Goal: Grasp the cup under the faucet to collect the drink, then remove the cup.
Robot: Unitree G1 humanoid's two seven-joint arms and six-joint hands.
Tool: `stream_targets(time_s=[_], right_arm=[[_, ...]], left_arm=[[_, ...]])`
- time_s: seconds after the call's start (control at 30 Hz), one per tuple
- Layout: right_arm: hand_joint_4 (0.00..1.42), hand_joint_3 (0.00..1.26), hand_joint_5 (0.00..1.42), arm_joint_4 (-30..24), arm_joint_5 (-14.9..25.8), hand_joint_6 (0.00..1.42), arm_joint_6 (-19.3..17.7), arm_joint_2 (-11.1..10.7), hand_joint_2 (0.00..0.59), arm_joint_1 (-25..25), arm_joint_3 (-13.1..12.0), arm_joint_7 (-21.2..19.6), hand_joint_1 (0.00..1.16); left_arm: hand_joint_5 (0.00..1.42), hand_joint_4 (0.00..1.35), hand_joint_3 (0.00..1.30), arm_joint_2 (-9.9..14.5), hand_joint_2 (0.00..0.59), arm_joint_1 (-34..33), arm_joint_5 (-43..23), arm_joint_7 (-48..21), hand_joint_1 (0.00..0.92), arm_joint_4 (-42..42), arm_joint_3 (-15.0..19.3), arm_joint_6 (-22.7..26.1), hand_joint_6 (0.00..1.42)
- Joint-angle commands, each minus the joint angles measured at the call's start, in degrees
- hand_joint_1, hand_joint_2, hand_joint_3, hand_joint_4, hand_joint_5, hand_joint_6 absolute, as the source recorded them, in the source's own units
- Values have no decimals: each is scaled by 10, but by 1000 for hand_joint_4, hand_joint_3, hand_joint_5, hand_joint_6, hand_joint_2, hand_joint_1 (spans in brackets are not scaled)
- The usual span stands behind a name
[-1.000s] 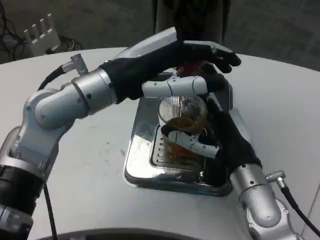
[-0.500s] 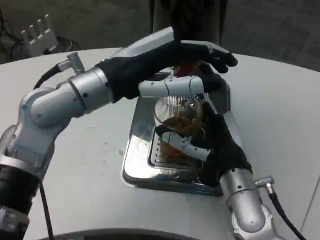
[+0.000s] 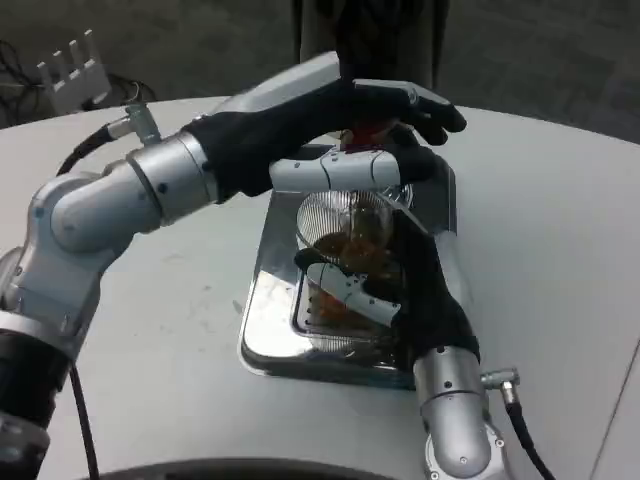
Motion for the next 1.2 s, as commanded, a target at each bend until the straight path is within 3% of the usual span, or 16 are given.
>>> stream_targets(time_s=[0.03,0.47,0.77,0.9,1.2], right_arm=[[344,327,308,15,6,36,-11,16,195,2,2,-9,741],[418,384,377,24,-3,141,-13,32,212,1,10,-58,765],[593,519,537,17,-7,239,-23,35,216,12,17,-91,789],[672,576,616,18,-4,285,-22,31,218,11,19,-91,806],[693,594,644,12,-4,309,-27,32,214,19,21,-105,804]], left_arm=[[343,300,305,12,130,23,20,-19,0,5,-9,6,348],[344,295,289,14,120,30,15,-13,0,5,-4,2,346],[316,228,251,10,99,39,-3,-8,0,-10,16,-5,339],[316,224,251,6,100,47,-13,-1,0,-19,29,-10,339],[324,213,251,3,97,56,-26,8,0,-34,53,-10,349]])
